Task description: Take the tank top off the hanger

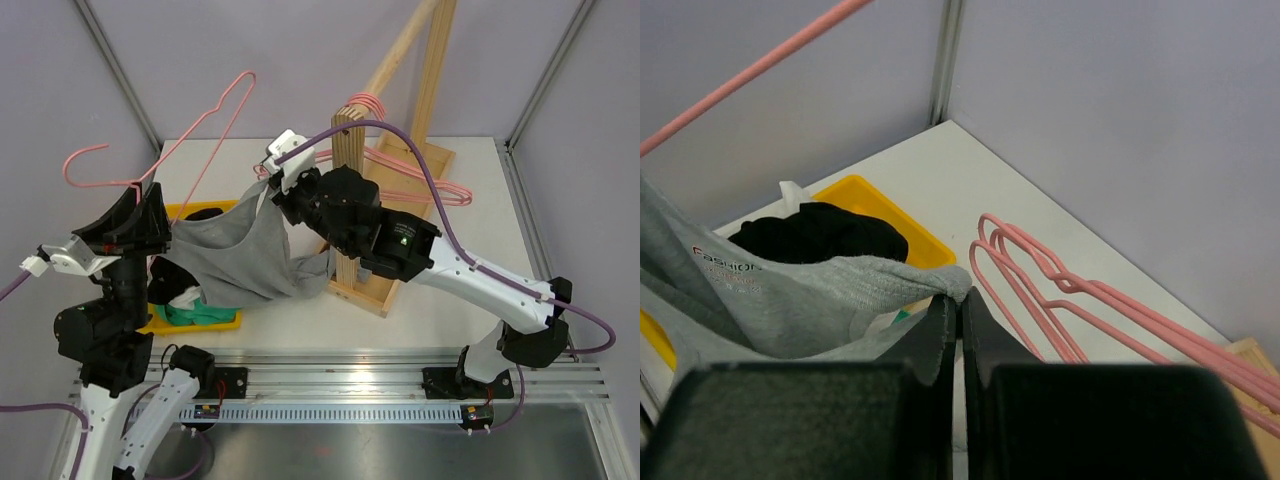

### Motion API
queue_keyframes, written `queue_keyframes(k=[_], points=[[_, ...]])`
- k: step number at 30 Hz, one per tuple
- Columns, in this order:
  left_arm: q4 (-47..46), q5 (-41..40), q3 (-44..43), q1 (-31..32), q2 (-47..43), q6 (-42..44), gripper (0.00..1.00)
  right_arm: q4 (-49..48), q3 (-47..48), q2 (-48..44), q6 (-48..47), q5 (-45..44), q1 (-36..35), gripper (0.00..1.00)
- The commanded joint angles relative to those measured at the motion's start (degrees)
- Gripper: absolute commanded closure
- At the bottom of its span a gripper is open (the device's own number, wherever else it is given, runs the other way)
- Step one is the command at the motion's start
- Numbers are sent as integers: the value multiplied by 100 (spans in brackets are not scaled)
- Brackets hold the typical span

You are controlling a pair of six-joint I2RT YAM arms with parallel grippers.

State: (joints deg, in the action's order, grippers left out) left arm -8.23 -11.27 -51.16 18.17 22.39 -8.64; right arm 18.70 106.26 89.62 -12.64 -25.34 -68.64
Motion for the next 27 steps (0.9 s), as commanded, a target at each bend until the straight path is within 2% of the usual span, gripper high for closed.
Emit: queue_keyframes(k=[1, 12, 20, 27], points=[[-1364, 90, 167, 11, 81, -638, 100, -279, -123, -15, 60, 73, -97, 100], [-3693, 239, 1441, 11, 151, -1464, 100, -402, -430, -182, 122, 91, -448, 100], [-4880, 108, 1583, 11, 617, -2026, 100, -437, -1000, -437, 262, -120, -571, 100], [-5311, -16, 1354, 11, 942, -2290, 100, -481, -1564, -490, 631, -269, -642, 100]])
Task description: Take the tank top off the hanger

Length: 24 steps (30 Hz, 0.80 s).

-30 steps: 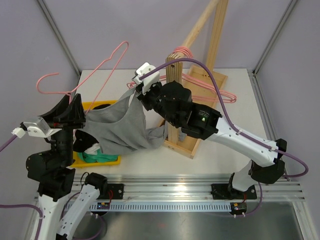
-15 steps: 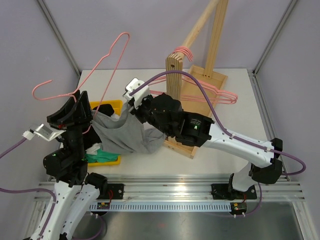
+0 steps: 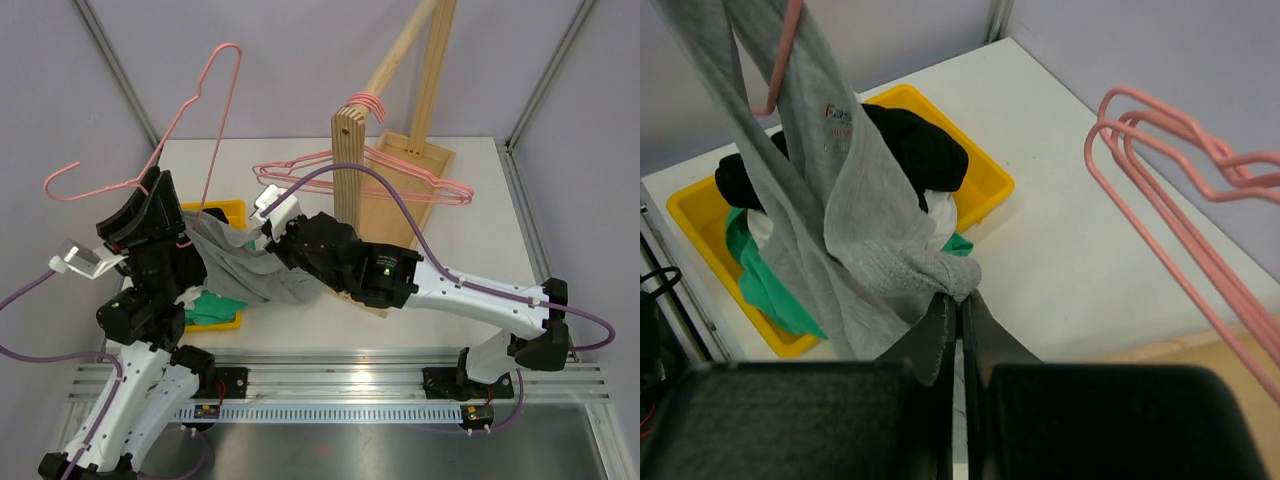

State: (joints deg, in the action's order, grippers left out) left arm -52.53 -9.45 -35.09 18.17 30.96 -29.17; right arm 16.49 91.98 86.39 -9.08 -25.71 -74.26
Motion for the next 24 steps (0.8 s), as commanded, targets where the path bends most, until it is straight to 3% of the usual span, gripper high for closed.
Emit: queue_keyframes(k=[1, 7, 24], points=[[-951, -232, -270, 11, 120, -273, 100, -252, -180, -149, 301, -276, -71, 100], [-1180, -522, -542, 11, 200, -353, 100, -111, -681, -87, 776, -390, -89, 100], [15, -1076, -1747, 11, -64, 834, 100, 1409, -2149, -491, 2401, -1699, -519, 100]])
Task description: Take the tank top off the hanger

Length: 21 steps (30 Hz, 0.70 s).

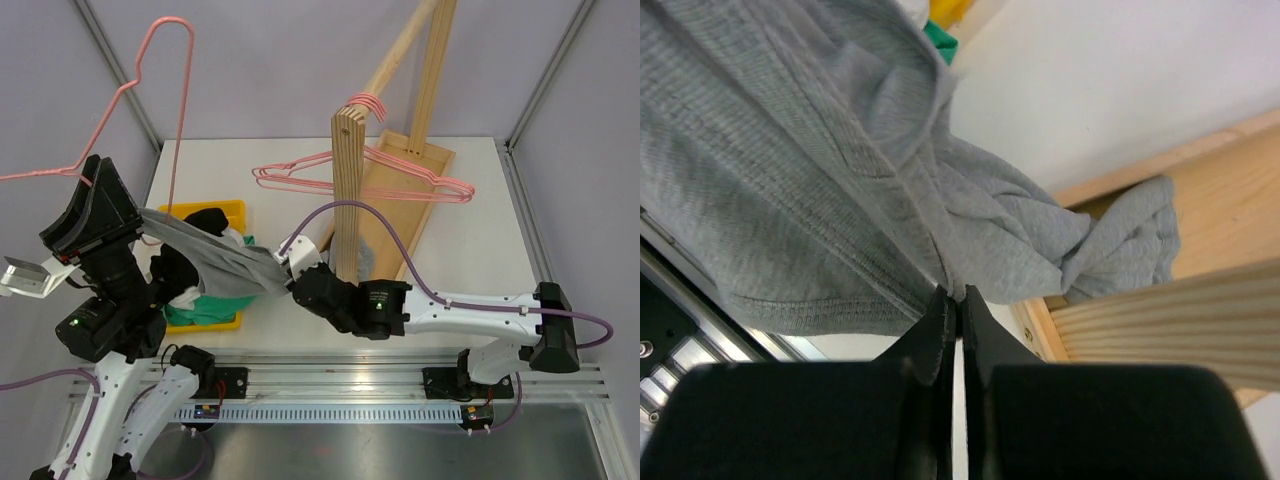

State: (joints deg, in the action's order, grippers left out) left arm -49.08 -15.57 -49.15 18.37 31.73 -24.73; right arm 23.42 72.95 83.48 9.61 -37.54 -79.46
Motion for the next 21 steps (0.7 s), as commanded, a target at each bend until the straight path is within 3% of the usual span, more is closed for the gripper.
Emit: queue_keyframes(k=[1, 10, 21], points=[[-365, -569, -333, -9, -175, 347, 100, 743, -394, -218, 603, -535, 1, 100], [-532, -895, -130, -9, -176, -146, 100, 743, -773, 185, 1140, -421, -96, 100], [-489, -1140, -420, -9, -149, 30, 100, 1059, -1046, 370, 1562, -482, -105, 100]])
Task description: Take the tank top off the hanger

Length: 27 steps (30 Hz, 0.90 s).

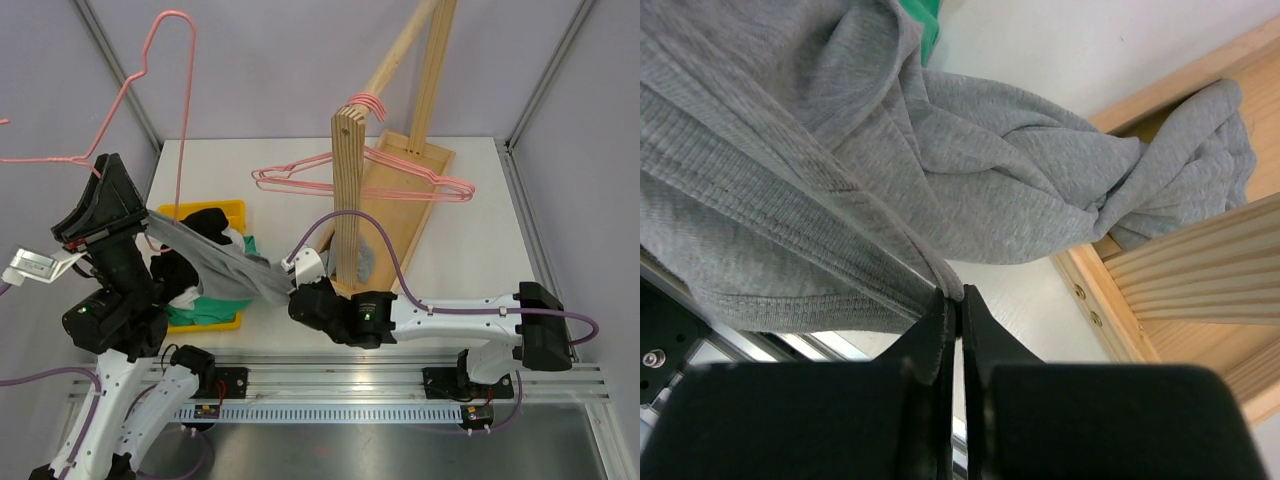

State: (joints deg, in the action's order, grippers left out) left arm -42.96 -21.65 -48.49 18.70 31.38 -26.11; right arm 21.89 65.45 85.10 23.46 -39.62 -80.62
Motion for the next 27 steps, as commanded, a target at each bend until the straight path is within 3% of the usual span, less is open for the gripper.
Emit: queue_keyframes(k=[1, 7, 12, 16, 19, 27], points=[[-1118, -603, -503, -42, -114, 115, 100, 1238, -279, 244, 185, -283, 20, 100], [-943, -770, -986, -42, 96, 10, 100, 1326, -278, 270, 238, -319, 11, 100], [-574, -341, -1373, -42, 299, -52, 100, 1371, -314, 288, 317, -345, 11, 100], [-231, 187, -1085, -42, 89, -202, 100, 1239, 45, 8, -51, -582, 2, 100], [-108, 152, -655, -42, -263, -115, 100, 766, 397, -239, -631, -661, 2, 100], [752, 687, -231, -42, -720, -385, 100, -17, 1083, -213, -1599, -451, 2, 100]])
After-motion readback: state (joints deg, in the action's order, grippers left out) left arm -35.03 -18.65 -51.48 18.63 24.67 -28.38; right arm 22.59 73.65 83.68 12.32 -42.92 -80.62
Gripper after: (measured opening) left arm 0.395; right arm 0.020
